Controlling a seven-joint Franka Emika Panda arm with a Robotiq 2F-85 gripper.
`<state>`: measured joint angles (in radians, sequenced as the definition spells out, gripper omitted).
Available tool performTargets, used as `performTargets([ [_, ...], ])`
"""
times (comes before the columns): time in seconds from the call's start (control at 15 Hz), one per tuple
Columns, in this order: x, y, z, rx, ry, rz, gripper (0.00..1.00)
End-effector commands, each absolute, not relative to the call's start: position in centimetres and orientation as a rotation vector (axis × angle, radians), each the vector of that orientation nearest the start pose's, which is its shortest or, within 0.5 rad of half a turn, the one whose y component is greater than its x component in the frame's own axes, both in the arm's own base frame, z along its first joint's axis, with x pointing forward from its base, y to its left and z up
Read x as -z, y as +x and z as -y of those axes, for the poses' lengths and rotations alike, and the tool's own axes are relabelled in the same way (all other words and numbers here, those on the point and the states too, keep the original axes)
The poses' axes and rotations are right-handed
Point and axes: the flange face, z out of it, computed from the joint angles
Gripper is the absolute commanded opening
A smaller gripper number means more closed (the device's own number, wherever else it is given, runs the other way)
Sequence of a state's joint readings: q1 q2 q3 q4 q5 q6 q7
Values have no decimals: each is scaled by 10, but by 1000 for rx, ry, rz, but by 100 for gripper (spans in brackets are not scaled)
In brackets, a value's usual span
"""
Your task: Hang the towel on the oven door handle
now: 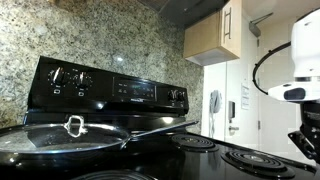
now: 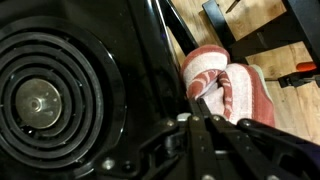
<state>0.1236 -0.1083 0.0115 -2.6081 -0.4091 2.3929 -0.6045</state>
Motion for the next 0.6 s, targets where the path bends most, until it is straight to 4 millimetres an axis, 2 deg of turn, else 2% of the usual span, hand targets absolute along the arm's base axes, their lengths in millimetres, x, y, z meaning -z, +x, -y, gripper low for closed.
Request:
performTargets([
  [0.0, -283, 417, -53, -277, -2903, 1692, 0],
  [0.27, -278, 415, -45, -311, -2902, 1687, 0],
  [0.53, -255, 404, -58, -424, -2846, 1765, 0],
])
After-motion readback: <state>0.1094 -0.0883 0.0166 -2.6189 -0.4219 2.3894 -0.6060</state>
